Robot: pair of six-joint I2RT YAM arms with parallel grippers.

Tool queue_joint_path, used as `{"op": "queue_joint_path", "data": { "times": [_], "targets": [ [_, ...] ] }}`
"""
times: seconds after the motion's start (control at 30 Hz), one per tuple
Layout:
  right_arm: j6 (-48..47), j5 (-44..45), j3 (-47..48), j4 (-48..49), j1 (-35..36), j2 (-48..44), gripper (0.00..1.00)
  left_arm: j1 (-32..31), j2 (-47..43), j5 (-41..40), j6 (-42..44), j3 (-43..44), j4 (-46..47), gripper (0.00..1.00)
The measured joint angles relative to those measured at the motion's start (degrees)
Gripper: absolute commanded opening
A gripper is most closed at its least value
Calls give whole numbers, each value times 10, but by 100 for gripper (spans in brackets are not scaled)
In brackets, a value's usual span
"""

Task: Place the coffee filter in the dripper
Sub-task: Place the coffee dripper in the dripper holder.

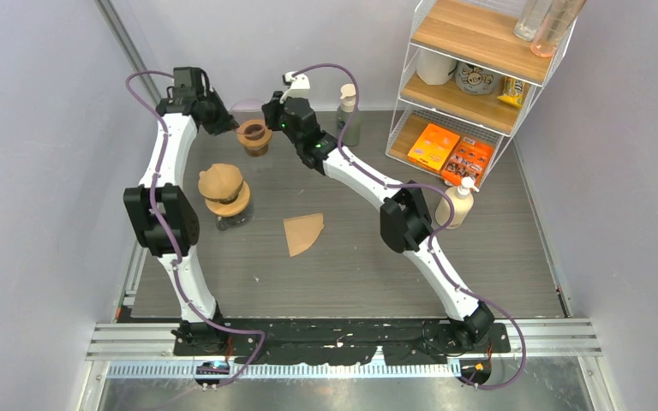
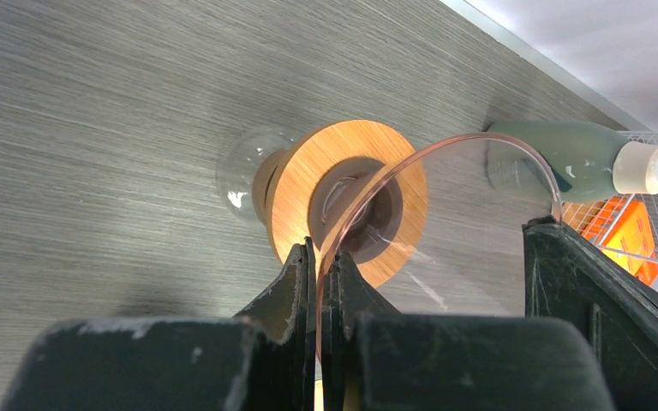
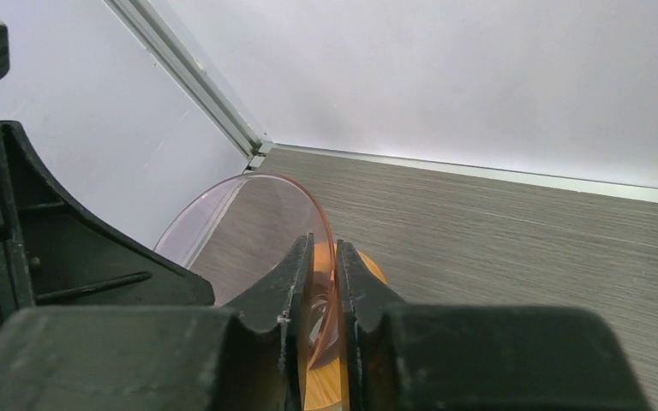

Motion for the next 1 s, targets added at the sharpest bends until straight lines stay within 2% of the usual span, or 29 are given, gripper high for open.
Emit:
{"op": "queue_joint_path", "data": {
  "times": [0.13,0.5,1.0],
  "targets": [
    [1,4,-7,-1,0,0,6,-2,6,-2,6,15,-14,0],
    [-20,-10,7,-65,-5,-11,5,-7,20,11,7,30,-31,0],
    [-47,-40,27,-123,-11,-14,5,-10,56,18,19,96,-96,0]
  ]
}}
